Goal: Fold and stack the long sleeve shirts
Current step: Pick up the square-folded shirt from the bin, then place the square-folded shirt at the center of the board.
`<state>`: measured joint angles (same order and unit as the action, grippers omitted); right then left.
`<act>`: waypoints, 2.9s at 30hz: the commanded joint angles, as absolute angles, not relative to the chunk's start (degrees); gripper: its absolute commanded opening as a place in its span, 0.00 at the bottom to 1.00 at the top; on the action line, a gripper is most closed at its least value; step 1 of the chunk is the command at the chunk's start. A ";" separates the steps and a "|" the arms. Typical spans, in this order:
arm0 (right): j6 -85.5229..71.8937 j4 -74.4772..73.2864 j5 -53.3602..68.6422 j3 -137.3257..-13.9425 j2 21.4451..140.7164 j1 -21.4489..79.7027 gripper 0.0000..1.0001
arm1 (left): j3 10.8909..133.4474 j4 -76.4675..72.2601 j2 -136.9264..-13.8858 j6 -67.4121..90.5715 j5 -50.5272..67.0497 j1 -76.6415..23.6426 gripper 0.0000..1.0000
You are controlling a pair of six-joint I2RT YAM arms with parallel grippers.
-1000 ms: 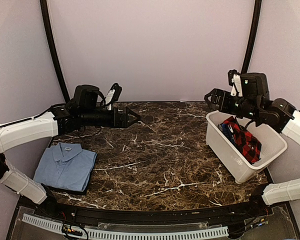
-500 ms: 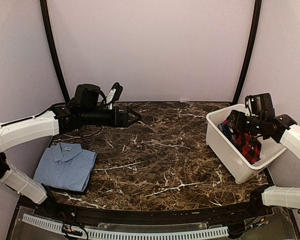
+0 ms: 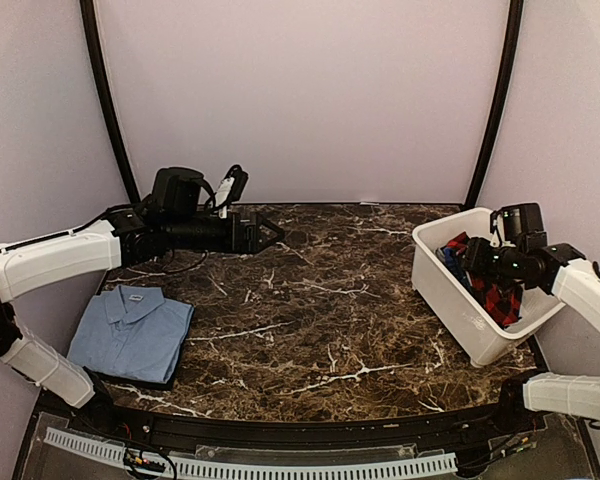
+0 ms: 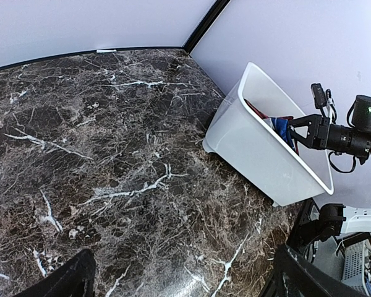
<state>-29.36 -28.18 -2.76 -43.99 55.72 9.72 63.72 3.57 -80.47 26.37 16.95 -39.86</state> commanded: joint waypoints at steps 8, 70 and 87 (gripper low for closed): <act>-29.29 -27.19 -3.05 -44.54 55.39 8.79 0.16 | 65.35 4.73 -80.04 25.84 17.51 -39.55 0.99; -32.44 -18.77 2.53 -81.31 91.60 41.49 0.00 | 60.69 6.04 -77.89 26.79 14.57 -39.55 0.99; -36.75 -9.39 9.74 -75.40 95.65 47.91 0.00 | 58.40 2.81 -85.54 33.30 18.64 -39.55 0.99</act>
<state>-35.70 -13.76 9.41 -74.04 95.02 47.77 59.96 5.02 -85.65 31.11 16.97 -39.86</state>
